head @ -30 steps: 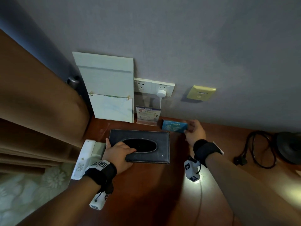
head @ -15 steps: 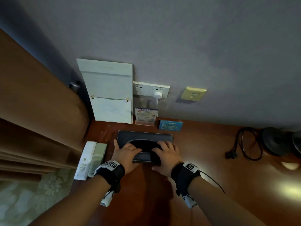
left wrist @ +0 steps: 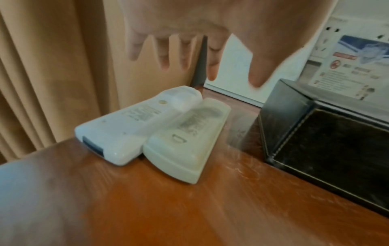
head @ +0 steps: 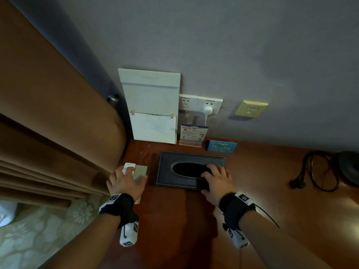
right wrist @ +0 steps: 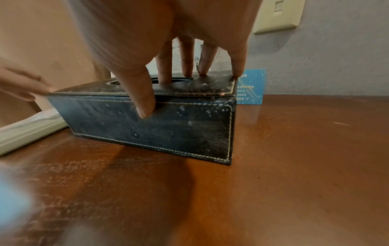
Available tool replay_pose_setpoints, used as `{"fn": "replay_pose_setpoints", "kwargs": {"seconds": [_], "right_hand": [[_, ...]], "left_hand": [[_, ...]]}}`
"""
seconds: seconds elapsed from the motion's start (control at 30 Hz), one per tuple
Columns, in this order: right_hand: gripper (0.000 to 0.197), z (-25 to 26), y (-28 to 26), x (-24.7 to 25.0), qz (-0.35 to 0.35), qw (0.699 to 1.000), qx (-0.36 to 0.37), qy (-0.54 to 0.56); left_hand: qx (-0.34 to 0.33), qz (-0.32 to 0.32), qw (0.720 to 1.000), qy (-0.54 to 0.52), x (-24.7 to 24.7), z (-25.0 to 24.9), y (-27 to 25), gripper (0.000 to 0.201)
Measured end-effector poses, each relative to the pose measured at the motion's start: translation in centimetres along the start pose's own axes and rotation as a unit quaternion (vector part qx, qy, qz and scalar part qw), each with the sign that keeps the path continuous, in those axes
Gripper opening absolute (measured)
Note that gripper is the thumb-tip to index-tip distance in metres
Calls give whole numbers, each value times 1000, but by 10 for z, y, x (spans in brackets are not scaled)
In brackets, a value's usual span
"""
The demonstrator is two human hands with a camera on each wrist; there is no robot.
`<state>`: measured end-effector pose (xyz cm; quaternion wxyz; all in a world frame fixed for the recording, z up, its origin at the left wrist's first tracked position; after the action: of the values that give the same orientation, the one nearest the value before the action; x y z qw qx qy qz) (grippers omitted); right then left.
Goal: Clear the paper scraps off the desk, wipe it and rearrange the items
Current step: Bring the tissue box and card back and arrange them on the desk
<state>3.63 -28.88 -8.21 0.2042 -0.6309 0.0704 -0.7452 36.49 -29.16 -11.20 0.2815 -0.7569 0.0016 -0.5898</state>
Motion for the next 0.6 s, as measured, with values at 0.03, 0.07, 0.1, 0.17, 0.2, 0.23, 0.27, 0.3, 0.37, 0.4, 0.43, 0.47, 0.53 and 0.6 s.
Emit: {"fn": "replay_pose_setpoints", "kwargs": {"seconds": [0.03,0.07,0.1,0.17,0.2,0.23,0.27,0.3,0.37,0.4,0.43,0.47,0.53,0.6], "right_hand": [[55,2,-1,1,-1,1000,-7,-1],[58,4,-1,2,-9,1000,-13,-1],[61,7,-2,3,-22,1000,-15,1],[65,14,-4,5,-51,999,-15,9],[65,17,-5,4,-62,998,-13,11],[64,21,-5,3,-71,997,-10,12],[61,25,-6,2,-79,997,-7,16],[58,29,-6,1,-86,996,-4,22],[53,37,-6,-3,-97,995,2,34],[52,39,-5,-4,-100,994,2,38],[51,41,-4,-6,-99,994,-1,45],[51,42,-2,-9,-94,994,-6,53],[53,42,1,-14,-77,995,-22,64],[55,40,2,-18,-69,995,-32,60]], "left_hand": [[14,28,999,22,-5,4,3,70],[23,51,998,34,-10,6,4,75],[25,69,997,34,-14,7,6,78],[17,86,996,23,-20,9,8,80],[12,87,996,26,-21,9,9,80],[8,85,996,33,-21,9,10,80],[6,81,996,40,-21,10,12,80],[6,76,996,43,-20,10,14,79],[6,71,997,34,-19,10,19,77],[5,71,997,25,-18,8,23,76],[4,70,997,18,-17,6,25,74],[3,69,998,11,-16,4,28,71],[2,66,998,-3,-14,0,33,68],[6,65,998,-9,-12,-4,36,67]]}}
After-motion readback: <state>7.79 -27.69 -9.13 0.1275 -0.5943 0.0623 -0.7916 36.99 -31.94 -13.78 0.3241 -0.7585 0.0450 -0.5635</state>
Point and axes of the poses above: each hand's wrist, its own y-axis towards the middle knuckle, its own x-axis out of the back of the hand, z = x × y, the point moved 9 cm from there along y, towards the middle knuckle, and after that the axes turned 3 degrees about z, right-handed, at the moved point
